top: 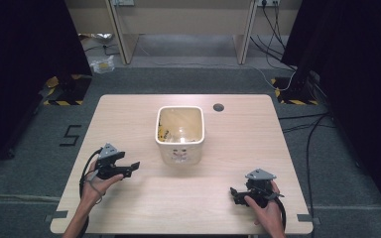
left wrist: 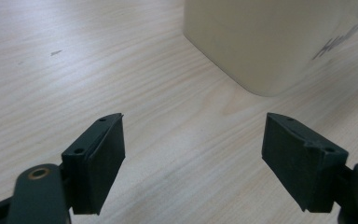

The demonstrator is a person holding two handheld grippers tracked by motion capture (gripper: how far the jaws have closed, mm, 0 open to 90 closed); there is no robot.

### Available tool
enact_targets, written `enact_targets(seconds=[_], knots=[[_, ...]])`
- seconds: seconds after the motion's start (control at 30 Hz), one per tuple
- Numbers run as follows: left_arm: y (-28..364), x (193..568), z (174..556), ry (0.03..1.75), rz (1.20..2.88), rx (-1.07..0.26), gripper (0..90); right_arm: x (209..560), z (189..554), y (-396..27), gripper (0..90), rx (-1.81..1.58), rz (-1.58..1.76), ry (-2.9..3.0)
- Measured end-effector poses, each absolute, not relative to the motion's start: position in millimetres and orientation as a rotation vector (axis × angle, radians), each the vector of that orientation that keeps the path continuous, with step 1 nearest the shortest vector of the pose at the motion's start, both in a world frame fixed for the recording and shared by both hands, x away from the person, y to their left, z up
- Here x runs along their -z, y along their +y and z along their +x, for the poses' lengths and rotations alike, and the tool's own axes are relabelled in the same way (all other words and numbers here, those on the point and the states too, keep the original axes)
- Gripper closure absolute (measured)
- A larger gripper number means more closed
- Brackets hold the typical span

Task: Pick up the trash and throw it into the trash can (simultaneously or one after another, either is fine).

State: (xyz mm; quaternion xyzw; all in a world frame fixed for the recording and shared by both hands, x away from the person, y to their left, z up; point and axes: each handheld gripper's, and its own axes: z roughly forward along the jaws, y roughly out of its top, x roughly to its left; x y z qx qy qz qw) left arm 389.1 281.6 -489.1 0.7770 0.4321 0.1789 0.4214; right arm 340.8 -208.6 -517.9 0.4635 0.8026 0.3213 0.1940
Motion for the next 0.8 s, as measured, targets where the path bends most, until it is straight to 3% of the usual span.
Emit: enact_targets(seconds=[0.8], knots=[[288.1,508.3,369.2,1.097,1.997,-0.441,20.8,518.0,340.9,-208.6,0.6,-0.902,1.298,2.251]])
